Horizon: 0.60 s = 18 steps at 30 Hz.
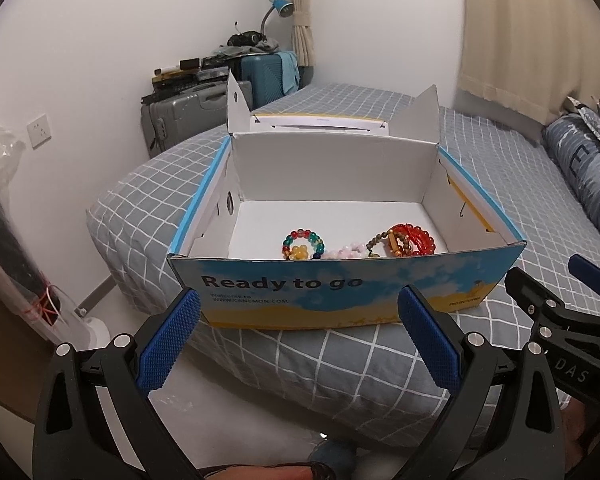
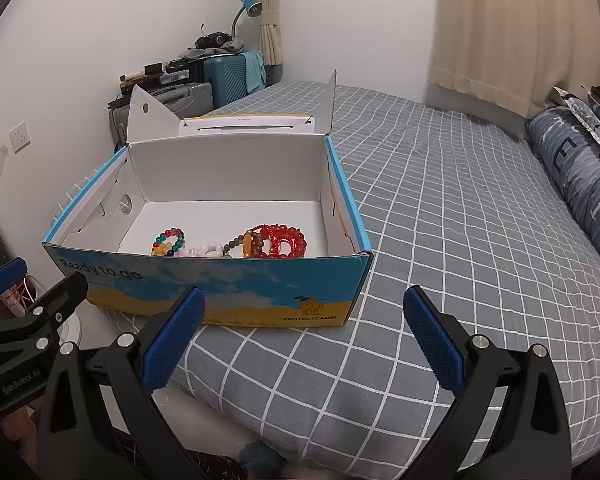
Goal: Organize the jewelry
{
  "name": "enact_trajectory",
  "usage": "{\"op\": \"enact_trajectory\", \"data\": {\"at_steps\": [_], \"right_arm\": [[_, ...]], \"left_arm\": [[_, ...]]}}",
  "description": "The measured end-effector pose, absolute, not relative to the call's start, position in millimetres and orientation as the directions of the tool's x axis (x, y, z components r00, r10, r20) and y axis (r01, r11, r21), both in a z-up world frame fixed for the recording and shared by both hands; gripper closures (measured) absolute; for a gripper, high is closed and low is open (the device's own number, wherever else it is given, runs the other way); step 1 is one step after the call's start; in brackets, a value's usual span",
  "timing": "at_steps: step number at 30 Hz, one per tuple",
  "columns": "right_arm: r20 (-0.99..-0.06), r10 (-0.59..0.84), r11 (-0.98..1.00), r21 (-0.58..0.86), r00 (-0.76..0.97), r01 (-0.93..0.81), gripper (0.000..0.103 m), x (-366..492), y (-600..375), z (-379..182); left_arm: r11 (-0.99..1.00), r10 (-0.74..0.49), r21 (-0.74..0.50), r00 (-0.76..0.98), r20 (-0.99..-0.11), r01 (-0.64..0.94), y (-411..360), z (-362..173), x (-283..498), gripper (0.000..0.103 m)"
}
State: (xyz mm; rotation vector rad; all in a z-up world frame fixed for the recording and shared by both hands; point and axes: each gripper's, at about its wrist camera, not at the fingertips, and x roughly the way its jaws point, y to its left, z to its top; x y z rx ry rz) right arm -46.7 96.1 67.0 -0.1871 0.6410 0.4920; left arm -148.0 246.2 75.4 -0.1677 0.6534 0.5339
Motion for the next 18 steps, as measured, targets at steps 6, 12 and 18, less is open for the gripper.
{"op": "enact_trajectory", "data": {"at_steps": [6,12,18], "right_arm": [[-0.614,0.381,0.869,-0.018,0.691,-0.495,0.008,-46.7,96.1,67.1],[-0.614,0.381,0.869,-0.018,0.692,-0.494,0.008,-46.7,96.0,67.2],[-0.613,0.381,0.869,-0.017,0.692,-0.494,0.008,-46.3,95.3,66.5]], "left_arm": [[0.852,0.421,0.017,0.666,-0.616,-0.524,245.1,76.2,-147.9,0.006],[0.852,0.423,0.016,0.669,-0.612,-0.524,244.1,76.7,-148.9,0.006],[0.85,0.425,0.012,0.671,-0.607,-0.527,243.8,77.6,-150.1,0.006]]}}
